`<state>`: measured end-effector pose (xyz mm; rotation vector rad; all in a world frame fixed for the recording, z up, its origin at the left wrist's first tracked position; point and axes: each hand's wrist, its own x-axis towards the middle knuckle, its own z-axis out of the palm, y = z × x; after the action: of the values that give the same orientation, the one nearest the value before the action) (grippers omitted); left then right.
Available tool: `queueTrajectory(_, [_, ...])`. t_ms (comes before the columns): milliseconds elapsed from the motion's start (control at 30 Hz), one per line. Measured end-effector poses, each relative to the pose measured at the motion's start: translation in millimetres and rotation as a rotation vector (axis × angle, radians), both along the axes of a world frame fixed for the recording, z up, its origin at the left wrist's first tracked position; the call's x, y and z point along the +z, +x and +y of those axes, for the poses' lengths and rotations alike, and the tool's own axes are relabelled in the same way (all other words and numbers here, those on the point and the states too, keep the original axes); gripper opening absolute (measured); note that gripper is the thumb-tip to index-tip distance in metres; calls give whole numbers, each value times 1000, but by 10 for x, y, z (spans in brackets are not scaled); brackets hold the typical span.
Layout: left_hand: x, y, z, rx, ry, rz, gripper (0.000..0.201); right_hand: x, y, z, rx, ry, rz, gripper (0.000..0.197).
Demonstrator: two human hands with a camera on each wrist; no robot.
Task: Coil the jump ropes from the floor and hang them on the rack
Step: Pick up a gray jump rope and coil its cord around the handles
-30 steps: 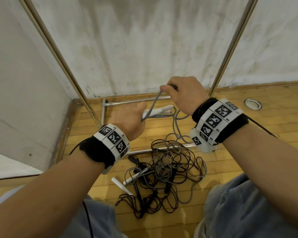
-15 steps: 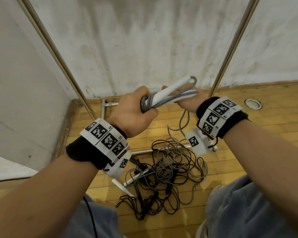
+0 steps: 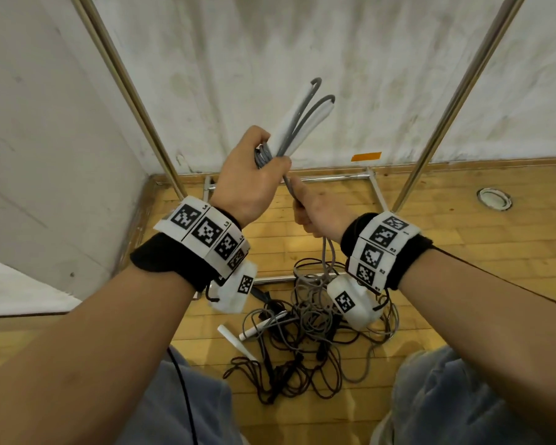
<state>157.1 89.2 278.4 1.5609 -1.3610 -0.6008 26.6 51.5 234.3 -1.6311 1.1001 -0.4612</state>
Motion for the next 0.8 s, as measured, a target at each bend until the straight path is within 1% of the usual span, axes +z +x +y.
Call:
queueTrajectory(33, [-4,4,-16,17,-4,2,20,-14,-5,13,-7,-85,17,51])
queueTrajectory(133, [11,4,-39,41,-17,45,21,-60,-38,21,2,-314,31,24])
queueTrajectory(167, [25,3,-34,30,-24,71,21,-71,-51,13,17,-374,72,21])
queueTrajectory(233, [54,14,-22,11,-48,114,21,-94,-80,-15,35,-441,191,25])
queueTrajectory(267, [63,29,-24,17,-62,122,20,-94,-99,-32,31,-447,244,31])
queueTrajectory(300, [59,48,-33,29,-74,121,20,-88,-120,-48,21,-433,276,36])
queueTrajectory(333, [51,74,-46,49,-82,99,21,-79,-137,-63,10,-412,279,38])
queueTrajectory(367, [31,110,-65,77,-85,47,22,-68,-148,-74,2,-403,266,35])
queueTrajectory(433, [-25,209,-112,132,-64,-120,24,-28,-149,-80,-8,-439,230,29])
queueTrajectory(500, [-90,311,-146,158,-2,-261,24,24,-144,-75,10,-482,206,31])
queueTrajectory(567, [-167,388,-155,145,74,-380,23,87,-146,-51,56,-480,204,37])
queueTrajectory(633, [-247,426,-154,99,152,-497,24,143,-155,-24,103,-477,232,39])
queueTrajectory(733, [-360,419,-169,52,216,-645,25,209,-163,25,164,-505,294,37])
queueTrajectory(800, [-422,382,-200,46,224,-696,25,254,-150,64,210,-527,312,32])
